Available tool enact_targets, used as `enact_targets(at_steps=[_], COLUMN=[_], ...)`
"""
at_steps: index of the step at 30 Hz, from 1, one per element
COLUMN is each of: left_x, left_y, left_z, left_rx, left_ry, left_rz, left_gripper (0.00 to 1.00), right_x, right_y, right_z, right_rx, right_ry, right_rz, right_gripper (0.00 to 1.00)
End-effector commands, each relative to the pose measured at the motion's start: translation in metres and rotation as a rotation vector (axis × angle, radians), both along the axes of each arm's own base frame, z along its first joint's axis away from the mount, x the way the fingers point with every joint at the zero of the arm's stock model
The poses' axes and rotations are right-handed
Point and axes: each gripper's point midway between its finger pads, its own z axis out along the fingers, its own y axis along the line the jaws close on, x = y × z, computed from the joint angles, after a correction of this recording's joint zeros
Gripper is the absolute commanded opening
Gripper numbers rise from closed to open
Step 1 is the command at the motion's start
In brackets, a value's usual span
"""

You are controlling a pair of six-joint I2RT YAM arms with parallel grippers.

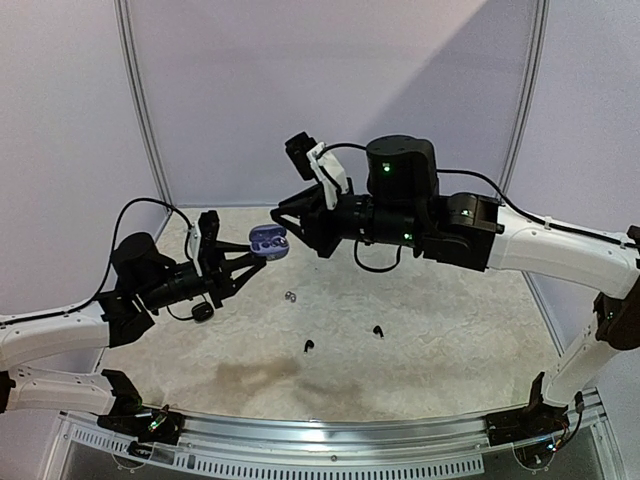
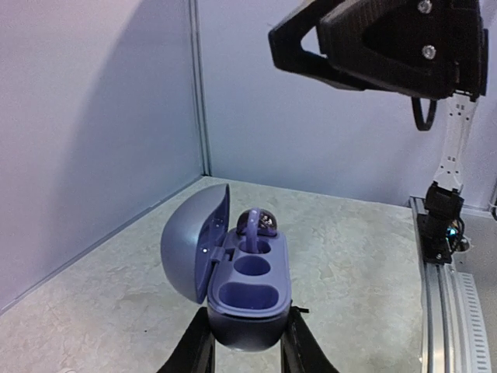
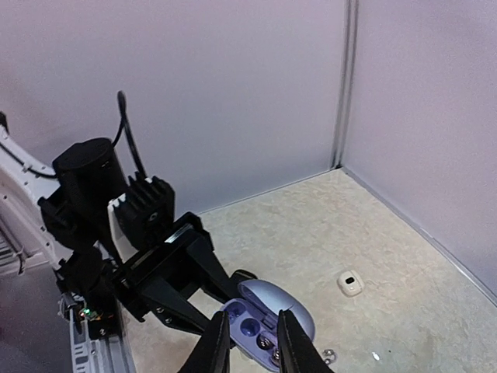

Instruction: Insert the wireless bluetooth earbuds into the charging case

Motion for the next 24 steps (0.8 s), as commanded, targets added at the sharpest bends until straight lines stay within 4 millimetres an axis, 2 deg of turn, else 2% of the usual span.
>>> enact_targets(at_steps=[1,4,6,8,13,21,24], left_x=[-0.023,-0.031,-0.035,-0.039,-0.046,-0.045,-0.045], left_y=[-0.009,-0.013,-0.015,-0.017,-0.018,-0.018,-0.018], left_z=[0.008,0.002,0.002,0.001,-0.001,-0.006,-0.006], left_rx=[0.025,0.05,0.049,0.049,0.076,0.093,0.094], left_ry=[-0.007,0.028,0.045,0.053,0.023,0.019,0.018], left_rz=[-0.148,-0.211,-0.24,-0.27,-0.312,-0.31,-0.309], left_gripper=[0.0,0.0,0.0,0.0,0.0,0.0,0.0], right_x=[-0.031,-0.04,-0.044,-0.047,-0.05,-0.044,-0.042], right_y=[0.002,-0.014,-0.02,-0.021,-0.016,-0.009,-0.009], right_z=[-0.002,0.012,0.014,0.006,-0.034,-0.061,-0.064], right_rx=[-0.104,-0.133,-0.154,-0.198,-0.401,-0.57,-0.584], right_ry=[-0.08,-0.132,-0.136,-0.113,-0.123,-0.191,-0.194], right_rz=[0.203,0.223,0.237,0.25,0.253,0.219,0.213], right_gripper=[0.21,0.22,0.21,0.21,0.17,0.17,0.16])
